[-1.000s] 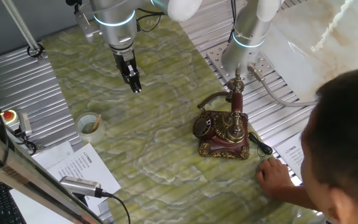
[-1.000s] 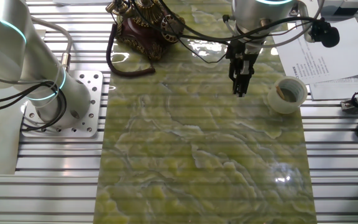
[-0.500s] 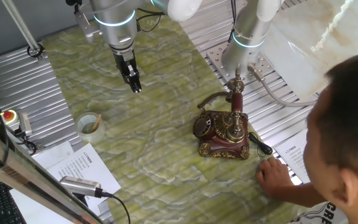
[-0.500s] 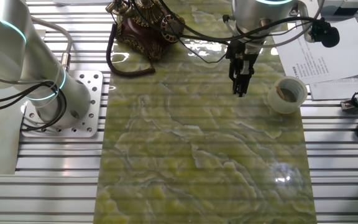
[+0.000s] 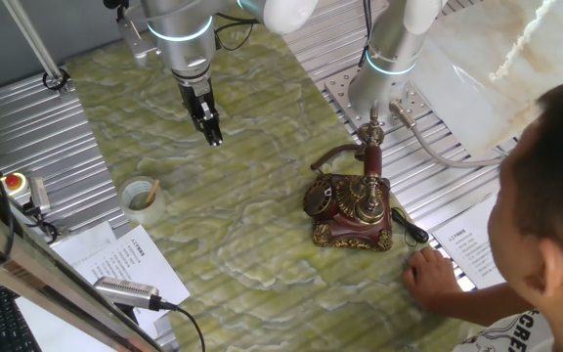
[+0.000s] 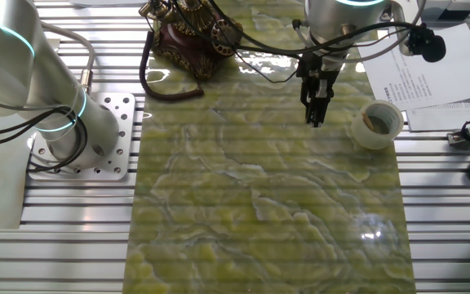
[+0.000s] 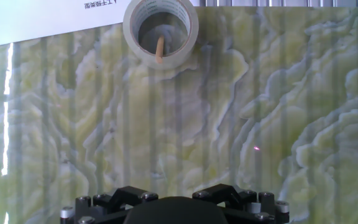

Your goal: Dial a number on an old rotary phone

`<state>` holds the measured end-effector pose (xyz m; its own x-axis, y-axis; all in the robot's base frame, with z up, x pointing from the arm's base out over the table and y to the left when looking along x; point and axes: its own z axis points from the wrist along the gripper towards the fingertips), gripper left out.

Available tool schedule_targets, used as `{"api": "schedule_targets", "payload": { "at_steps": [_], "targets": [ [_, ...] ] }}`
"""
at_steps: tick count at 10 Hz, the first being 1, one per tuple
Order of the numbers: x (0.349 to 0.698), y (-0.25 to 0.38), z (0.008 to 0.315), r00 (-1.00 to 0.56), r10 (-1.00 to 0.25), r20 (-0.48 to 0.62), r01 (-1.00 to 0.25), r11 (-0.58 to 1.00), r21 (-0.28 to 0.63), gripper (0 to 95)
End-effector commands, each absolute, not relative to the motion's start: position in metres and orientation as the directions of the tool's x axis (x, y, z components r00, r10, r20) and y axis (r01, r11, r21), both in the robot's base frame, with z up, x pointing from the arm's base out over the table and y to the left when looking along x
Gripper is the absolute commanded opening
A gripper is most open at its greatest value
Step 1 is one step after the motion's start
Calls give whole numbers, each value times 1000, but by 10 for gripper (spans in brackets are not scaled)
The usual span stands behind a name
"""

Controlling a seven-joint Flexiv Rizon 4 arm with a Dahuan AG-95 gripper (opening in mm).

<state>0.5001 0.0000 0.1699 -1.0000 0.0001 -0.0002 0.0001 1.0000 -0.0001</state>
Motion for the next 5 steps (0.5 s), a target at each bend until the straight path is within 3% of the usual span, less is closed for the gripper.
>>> {"api": "schedule_targets", "payload": {
  "at_steps": [1,5],
  "targets": [
    [500,0,170,-986,84,146,85,996,-3,0],
    [500,0,170,-985,84,148,83,996,-7,0]
  ]
}}
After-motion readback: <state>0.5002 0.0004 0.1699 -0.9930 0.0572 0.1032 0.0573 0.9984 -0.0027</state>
